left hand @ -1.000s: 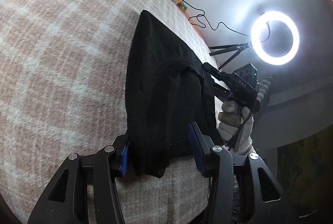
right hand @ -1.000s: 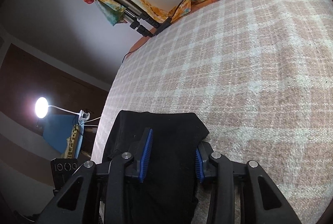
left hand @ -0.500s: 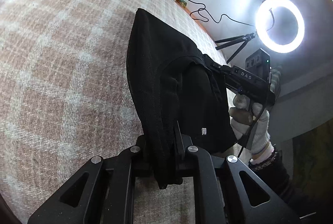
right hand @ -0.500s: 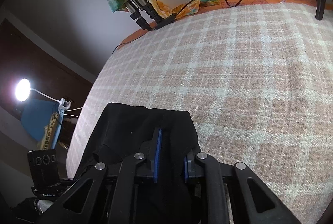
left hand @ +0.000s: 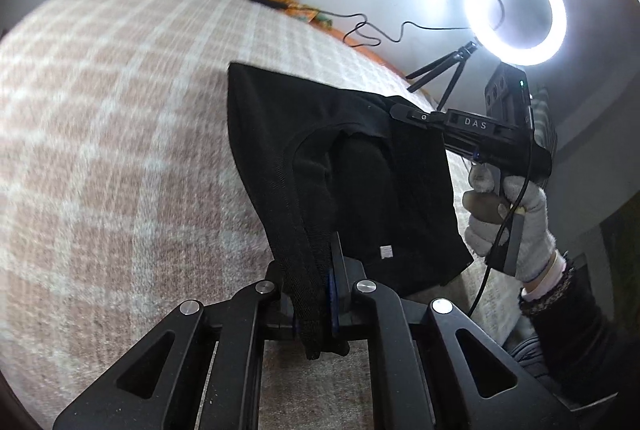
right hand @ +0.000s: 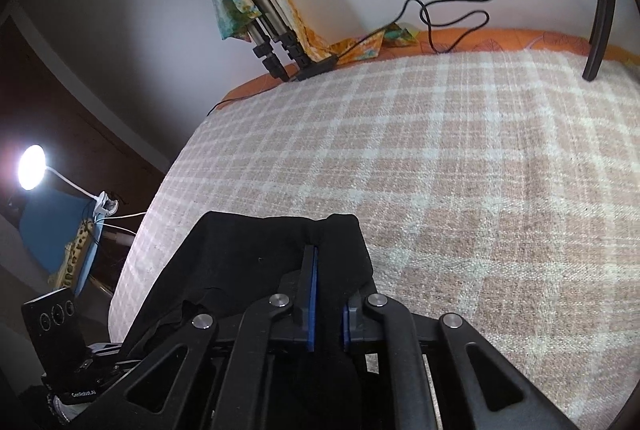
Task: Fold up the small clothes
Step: 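Lift the folded black shirt off the blanket with both tools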
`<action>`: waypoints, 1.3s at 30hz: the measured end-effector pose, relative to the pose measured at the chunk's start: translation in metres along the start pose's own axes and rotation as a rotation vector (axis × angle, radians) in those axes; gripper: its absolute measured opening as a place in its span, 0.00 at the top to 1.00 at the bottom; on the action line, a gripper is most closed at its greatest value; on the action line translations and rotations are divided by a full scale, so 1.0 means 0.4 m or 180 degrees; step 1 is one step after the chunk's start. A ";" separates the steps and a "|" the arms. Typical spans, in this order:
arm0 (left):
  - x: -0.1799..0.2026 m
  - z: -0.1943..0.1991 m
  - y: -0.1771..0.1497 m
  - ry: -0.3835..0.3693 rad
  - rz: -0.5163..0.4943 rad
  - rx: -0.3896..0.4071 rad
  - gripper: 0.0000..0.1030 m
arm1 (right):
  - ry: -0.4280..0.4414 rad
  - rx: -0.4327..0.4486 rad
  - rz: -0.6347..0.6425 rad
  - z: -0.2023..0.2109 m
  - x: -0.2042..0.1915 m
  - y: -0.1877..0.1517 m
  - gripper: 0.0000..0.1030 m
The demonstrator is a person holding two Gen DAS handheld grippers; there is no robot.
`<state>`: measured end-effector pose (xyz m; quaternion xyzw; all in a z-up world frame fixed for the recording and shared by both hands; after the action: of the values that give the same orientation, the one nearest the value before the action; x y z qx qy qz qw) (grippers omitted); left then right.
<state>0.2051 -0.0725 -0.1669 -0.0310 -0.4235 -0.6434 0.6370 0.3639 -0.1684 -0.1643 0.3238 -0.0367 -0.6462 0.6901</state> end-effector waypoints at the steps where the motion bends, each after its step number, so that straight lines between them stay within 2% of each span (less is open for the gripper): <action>1: 0.007 0.002 0.003 0.0019 -0.0059 0.0019 0.93 | -0.0005 0.0024 0.0027 0.007 -0.007 0.003 0.94; 15: 0.048 0.009 0.012 -0.0082 -0.0226 0.0076 0.93 | -0.0015 0.0256 0.0167 0.105 -0.058 0.020 0.94; 22: 0.106 0.006 0.020 -0.0129 -0.0409 0.0092 0.94 | -0.0011 0.0345 0.0218 0.157 -0.076 0.017 0.94; 35: 0.215 -0.015 0.026 -0.0239 -0.0690 0.0085 0.94 | -0.0059 0.0564 0.0182 0.292 -0.045 0.011 0.94; 39: 0.259 -0.027 0.025 -0.0318 -0.0690 0.0103 0.94 | -0.0072 0.0645 0.0111 0.339 -0.016 0.015 0.94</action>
<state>0.1997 -0.1594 -0.1085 -0.0067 -0.4659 -0.6992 0.5422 0.3044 -0.2168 -0.0521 0.3839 -0.1153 -0.6306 0.6645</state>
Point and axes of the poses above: each gripper's, at about its wrist camera, not at the fingertips, and z roughly against the way its jaws point, x to its right, y to its top, the point moved 10 cm from there along -z, roughly the way its jaws point, and after that the axes turned 5 degrees about -y, right-handed, at the moved point
